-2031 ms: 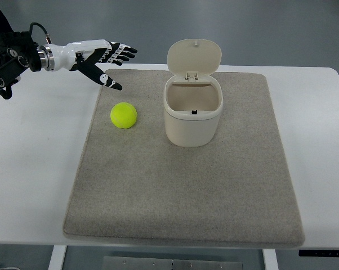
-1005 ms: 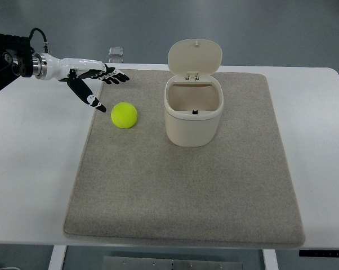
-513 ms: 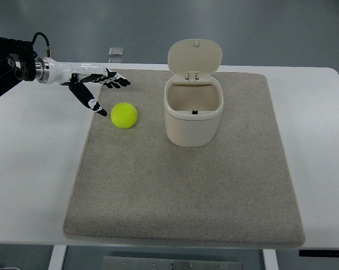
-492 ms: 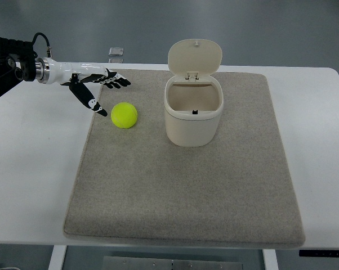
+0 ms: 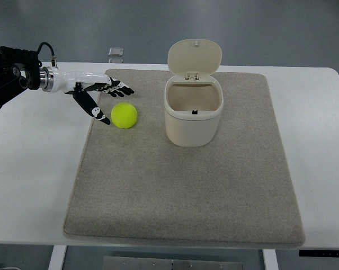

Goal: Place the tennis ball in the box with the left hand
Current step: 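Lower the left hand beside the yellow tennis ball, fingers curling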

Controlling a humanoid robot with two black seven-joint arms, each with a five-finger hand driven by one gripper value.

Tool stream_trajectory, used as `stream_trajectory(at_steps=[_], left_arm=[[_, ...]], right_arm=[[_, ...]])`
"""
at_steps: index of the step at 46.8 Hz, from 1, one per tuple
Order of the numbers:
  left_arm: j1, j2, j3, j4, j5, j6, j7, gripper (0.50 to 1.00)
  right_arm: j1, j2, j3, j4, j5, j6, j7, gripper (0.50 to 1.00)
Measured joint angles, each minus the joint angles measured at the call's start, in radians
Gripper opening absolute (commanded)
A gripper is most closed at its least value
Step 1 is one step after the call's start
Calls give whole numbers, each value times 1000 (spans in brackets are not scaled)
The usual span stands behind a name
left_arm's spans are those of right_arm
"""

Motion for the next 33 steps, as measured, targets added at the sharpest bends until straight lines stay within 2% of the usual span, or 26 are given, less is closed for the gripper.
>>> stream_trajectory(at_steps=[33], left_arm=[[31,-22,8,-33,5,37,0,954]], right_arm=[[0,0,0,0,0,0,0,901]])
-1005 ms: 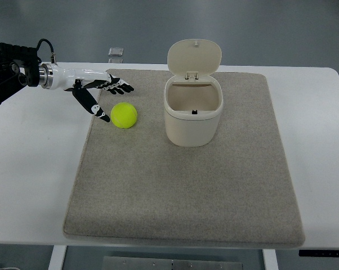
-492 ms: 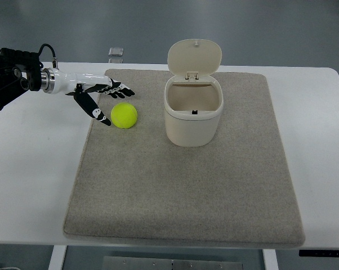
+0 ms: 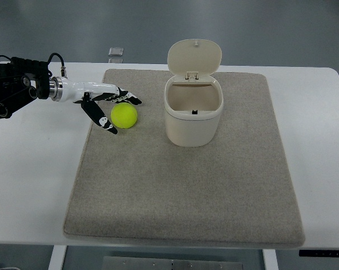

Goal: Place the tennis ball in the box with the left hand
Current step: 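Lower the left hand beside the yellow tennis ball, fingers curling, then close the left hand fingers around the tennis ball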

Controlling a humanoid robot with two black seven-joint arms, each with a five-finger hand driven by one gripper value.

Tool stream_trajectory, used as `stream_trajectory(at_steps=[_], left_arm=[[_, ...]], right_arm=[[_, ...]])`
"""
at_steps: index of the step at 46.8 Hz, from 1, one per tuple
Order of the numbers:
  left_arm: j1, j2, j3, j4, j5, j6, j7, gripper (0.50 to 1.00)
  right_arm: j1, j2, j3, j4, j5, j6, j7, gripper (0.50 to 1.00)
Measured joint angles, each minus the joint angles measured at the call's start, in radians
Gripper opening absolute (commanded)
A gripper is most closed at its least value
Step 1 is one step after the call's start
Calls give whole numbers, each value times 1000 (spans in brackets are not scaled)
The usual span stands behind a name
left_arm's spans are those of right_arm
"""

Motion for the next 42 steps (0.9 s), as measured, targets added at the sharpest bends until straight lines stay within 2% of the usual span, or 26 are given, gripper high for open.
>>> stream_trajectory(at_steps=[15,23,42], left_arm=[[0,-1,4,2,7,23,0,951],[-2,-2,4,2,9,74,0,951],[0,-2,9,-1,12,83,0,949]], right_arm=[[1,0,0,0,0,0,0,901],[0,0,0,0,0,0,0,901],[0,0,0,0,0,0,0,901]])
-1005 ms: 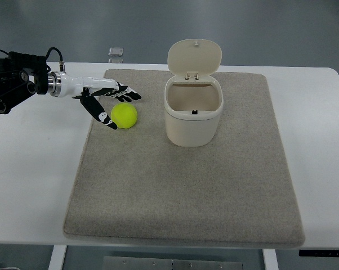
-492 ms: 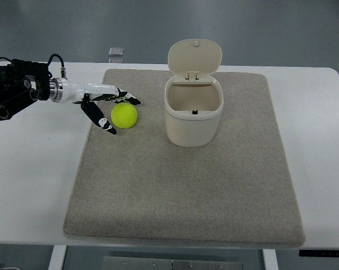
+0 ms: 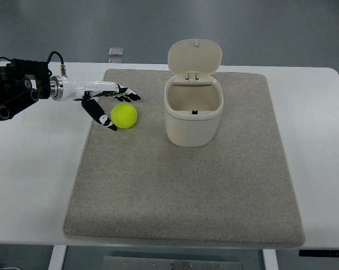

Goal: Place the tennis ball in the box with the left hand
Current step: 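Close the left hand fingers around the tennis ball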

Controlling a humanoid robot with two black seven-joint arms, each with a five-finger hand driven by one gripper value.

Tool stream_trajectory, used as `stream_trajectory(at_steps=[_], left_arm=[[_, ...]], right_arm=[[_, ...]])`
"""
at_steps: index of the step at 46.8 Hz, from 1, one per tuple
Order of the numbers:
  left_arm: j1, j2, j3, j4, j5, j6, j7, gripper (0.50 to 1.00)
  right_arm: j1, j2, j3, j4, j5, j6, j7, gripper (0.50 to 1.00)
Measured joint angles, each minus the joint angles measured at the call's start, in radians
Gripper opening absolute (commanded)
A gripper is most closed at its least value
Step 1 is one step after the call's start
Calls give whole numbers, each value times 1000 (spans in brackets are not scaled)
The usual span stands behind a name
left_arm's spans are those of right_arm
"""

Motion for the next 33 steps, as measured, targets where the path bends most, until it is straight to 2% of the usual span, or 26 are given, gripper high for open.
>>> stream_trajectory(at_steps=[26,33], left_arm=[[7,-2,0,1,14,23,0,943],[7,-2,-1,1,14,23,0,926]], right_arm=[[1,0,0,0,0,0,0,901],[1,0,0,0,0,0,0,901]])
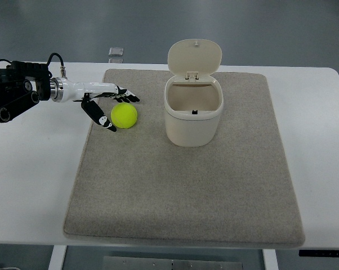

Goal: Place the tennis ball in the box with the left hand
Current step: 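Close the left hand fingers around the tennis ball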

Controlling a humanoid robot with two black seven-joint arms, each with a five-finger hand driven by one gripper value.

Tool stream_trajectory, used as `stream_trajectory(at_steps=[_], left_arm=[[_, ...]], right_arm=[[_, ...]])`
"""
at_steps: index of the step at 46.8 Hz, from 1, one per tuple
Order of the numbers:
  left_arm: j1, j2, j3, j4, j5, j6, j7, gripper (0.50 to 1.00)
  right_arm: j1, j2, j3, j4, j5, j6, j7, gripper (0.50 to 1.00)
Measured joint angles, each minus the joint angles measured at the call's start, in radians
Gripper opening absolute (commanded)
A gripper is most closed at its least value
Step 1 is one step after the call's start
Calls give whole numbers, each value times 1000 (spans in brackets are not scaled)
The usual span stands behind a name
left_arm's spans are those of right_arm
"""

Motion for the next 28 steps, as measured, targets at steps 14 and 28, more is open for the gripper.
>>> stream_trajectory(at_steps=[14,28], left_arm=[[6,-33,0,2,-1,26,0,902],[7,-35,0,1,1,29,0,851]], right_arm=[[0,0,0,0,0,0,0,901],[0,0,0,0,0,0,0,901]])
